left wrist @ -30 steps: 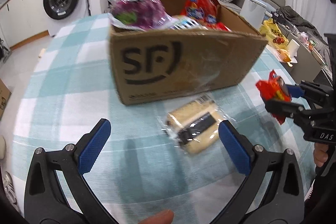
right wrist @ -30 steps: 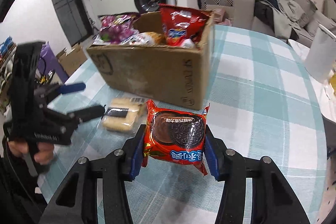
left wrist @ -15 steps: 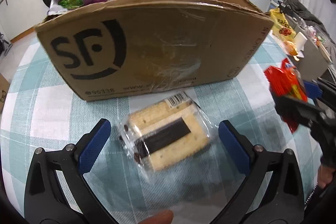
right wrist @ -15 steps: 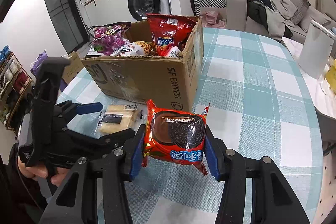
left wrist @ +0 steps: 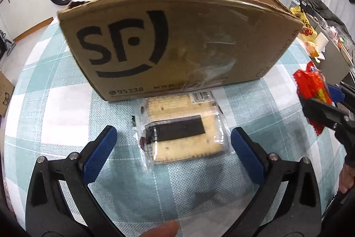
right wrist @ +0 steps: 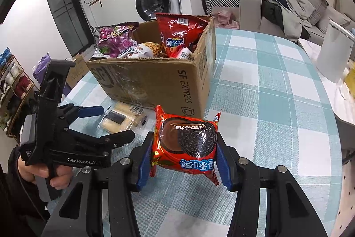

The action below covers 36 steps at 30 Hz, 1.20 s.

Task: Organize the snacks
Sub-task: 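Grasp the red Oreo pack with the right tool while the left tool grasps the cracker pack, then lift both held packs and carry them over the open box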

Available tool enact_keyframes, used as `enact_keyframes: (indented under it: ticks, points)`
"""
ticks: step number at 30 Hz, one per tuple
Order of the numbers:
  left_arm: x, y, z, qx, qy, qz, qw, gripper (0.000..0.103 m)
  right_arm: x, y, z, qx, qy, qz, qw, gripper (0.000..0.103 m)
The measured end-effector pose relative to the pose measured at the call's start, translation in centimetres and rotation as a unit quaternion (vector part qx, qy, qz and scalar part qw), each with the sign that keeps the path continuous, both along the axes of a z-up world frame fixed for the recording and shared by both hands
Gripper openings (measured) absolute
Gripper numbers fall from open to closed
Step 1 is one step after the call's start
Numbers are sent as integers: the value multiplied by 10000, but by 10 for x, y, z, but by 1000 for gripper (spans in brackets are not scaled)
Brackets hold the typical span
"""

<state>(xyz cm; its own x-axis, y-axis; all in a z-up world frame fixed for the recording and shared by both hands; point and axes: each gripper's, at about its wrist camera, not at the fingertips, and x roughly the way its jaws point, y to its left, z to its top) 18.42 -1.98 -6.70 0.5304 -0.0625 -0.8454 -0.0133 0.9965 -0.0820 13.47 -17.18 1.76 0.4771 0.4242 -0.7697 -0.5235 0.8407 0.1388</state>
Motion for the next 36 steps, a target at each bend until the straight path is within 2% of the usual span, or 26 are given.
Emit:
enact_keyframes:
  ticks: [3, 7, 13, 14, 17, 26, 36]
  points:
    - [1, -8, 0, 14, 43, -133, 9999, 102, 1, 1, -2, -3, 27, 29, 10000, 51]
    - [5, -16, -2, 263, 2, -144, 9996, 102, 2, 1, -5, -14, 60, 30, 10000, 51]
    - [7, -27, 0, 281, -160, -244, 9992, 85, 4, -2, -6, -6, 78, -14, 10000, 51]
    - [6, -28, 2, 282, -213, -274, 9990, 78, 4, -2, -6, 6, 77, -15, 10000, 51]
    - [-3, -27, 3, 320, -309, -332, 9985, 67, 4, -3, -5, 23, 63, -22, 10000, 51]
    - [-20, -25, 15, 89, -488, -441, 9978, 63, -1, 0, 2, 113, -31, 42, 9999, 51]
    - [-50, -18, 59, -46, -992, -465, 9940, 63, -7, 1, 17, 432, -266, 103, 9987, 51]
